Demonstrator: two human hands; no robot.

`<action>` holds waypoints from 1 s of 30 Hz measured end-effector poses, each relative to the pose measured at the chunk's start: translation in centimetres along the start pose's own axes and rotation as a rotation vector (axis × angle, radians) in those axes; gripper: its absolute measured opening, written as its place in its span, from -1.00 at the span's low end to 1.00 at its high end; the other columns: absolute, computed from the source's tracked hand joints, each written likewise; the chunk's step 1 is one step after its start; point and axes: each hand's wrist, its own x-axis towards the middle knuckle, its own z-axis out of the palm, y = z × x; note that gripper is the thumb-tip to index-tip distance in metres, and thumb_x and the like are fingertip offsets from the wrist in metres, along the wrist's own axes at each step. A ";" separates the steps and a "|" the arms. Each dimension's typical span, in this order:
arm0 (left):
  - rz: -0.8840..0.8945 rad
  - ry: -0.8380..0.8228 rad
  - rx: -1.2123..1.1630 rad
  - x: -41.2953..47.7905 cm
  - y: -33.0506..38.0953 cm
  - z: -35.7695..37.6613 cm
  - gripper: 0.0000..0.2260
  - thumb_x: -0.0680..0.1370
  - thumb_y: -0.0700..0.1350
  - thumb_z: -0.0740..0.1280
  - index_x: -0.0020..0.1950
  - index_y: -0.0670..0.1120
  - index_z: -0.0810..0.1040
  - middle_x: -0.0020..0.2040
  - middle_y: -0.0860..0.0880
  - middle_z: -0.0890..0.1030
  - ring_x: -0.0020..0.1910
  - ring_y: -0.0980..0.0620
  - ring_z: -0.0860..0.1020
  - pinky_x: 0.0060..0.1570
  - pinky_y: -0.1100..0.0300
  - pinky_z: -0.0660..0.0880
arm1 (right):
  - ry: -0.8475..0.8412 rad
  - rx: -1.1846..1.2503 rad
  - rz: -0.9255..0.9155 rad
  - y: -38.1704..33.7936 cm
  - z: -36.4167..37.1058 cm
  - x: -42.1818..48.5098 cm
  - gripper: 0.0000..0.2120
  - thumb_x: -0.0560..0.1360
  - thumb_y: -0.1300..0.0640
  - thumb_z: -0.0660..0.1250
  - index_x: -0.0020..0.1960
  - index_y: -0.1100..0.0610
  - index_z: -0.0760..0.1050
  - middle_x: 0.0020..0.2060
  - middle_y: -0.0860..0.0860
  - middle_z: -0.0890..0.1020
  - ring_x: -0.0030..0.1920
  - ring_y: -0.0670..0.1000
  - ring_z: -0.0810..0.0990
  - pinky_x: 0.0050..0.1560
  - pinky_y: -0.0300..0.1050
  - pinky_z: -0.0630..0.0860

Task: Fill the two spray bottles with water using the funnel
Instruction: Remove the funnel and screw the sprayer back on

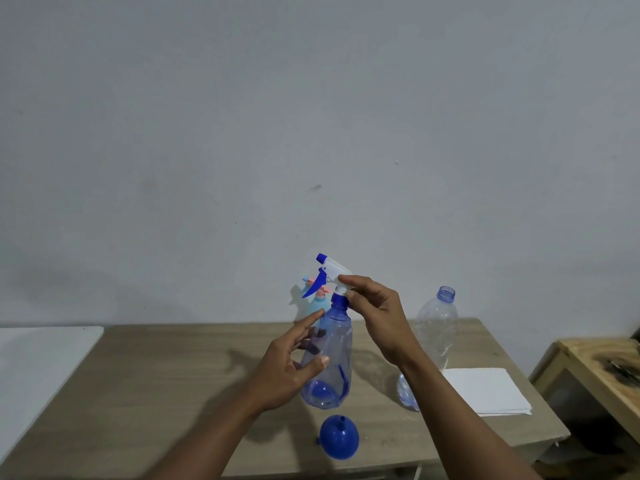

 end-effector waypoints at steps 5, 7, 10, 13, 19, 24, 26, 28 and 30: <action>0.006 0.016 0.015 0.2 0.1 -0.2 -0.36 0.51 -0.05 0.47 0.47 0.33 0.27 0.29 0.19 0.54 0.23 0.07 0.56 0.02 -0.04 0.66 | 0.018 -0.109 -0.054 -0.1 0.4 0.3 -0.70 0.50 0.23 0.46 0.17 -0.02 0.63 0.12 -0.06 0.67 -0.01 -0.07 0.64 -0.08 -0.05 0.68; 0.006 0.010 0.015 0.3 0.1 -0.1 -0.36 0.52 -0.08 0.46 0.49 0.30 0.25 0.30 0.19 0.54 0.25 0.07 0.55 0.03 -0.05 0.66 | 0.033 -0.102 -0.063 -0.1 0.8 0.2 -0.73 0.47 0.18 0.48 0.13 -0.05 0.64 0.10 -0.05 0.67 -0.02 -0.05 0.62 -0.10 -0.08 0.68; 0.008 0.005 0.016 0.4 -0.1 -0.2 -0.35 0.52 -0.04 0.46 0.52 0.25 0.25 0.32 0.19 0.52 0.26 0.08 0.53 0.02 -0.05 0.66 | 0.033 -0.005 -0.032 -0.1 0.9 0.2 -0.82 0.52 0.12 0.37 0.10 -0.04 0.65 0.06 -0.11 0.67 0.12 -0.04 0.63 -0.03 -0.12 0.67; 0.009 0.019 0.015 0.5 -0.3 -0.3 -0.35 0.52 -0.04 0.46 0.52 0.27 0.26 0.31 0.17 0.54 0.24 0.08 0.55 0.02 -0.07 0.66 | 0.016 -0.045 -0.052 0.1 0.6 0.4 -0.77 0.56 0.25 0.37 0.16 0.02 0.64 0.05 -0.15 0.69 0.07 -0.06 0.67 -0.04 -0.10 0.67; 0.008 0.010 0.015 0.4 -0.5 -0.2 -0.37 0.53 -0.07 0.46 0.48 0.32 0.25 0.31 0.20 0.52 0.25 0.09 0.54 0.03 -0.04 0.66 | 0.050 -0.086 -0.060 0.6 1.1 0.4 -0.79 0.52 0.19 0.43 0.13 0.01 0.65 0.06 -0.10 0.68 0.06 0.01 0.63 0.01 0.07 0.69; 0.019 0.029 0.011 0.5 -0.5 -0.4 -0.35 0.49 0.00 0.47 0.50 0.30 0.27 0.32 0.18 0.53 0.25 0.05 0.54 -0.01 -0.07 0.67 | 0.028 -0.049 -0.060 0.3 0.8 0.5 -0.72 0.57 0.33 0.34 0.15 0.02 0.64 0.06 -0.11 0.69 0.07 -0.04 0.66 0.03 -0.02 0.68; 0.027 0.034 0.019 0.6 -0.3 -0.4 -0.35 0.49 -0.01 0.46 0.48 0.34 0.26 0.33 0.17 0.52 0.27 0.06 0.53 0.01 -0.06 0.66 | 0.026 -0.087 -0.082 0.2 1.0 0.6 -0.72 0.52 0.29 0.43 0.15 -0.01 0.64 0.08 -0.10 0.68 -0.04 -0.07 0.64 -0.05 -0.08 0.67; 0.028 0.031 0.026 0.7 -0.4 -0.4 -0.35 0.50 -0.02 0.46 0.48 0.34 0.25 0.32 0.16 0.52 0.27 0.07 0.53 0.01 -0.06 0.67 | 0.038 -0.109 -0.076 0.2 1.2 0.7 -0.69 0.47 0.27 0.49 0.13 -0.03 0.65 0.10 -0.09 0.67 -0.09 -0.08 0.61 -0.08 -0.06 0.67; 0.029 0.029 0.029 0.6 -0.5 -0.4 -0.34 0.52 -0.04 0.46 0.52 0.26 0.25 0.31 0.15 0.53 0.27 0.08 0.53 0.00 -0.05 0.67 | 0.045 -0.106 -0.073 0.2 1.3 0.7 -0.72 0.47 0.24 0.49 0.12 -0.02 0.65 0.10 -0.07 0.67 -0.03 -0.04 0.63 -0.05 0.01 0.68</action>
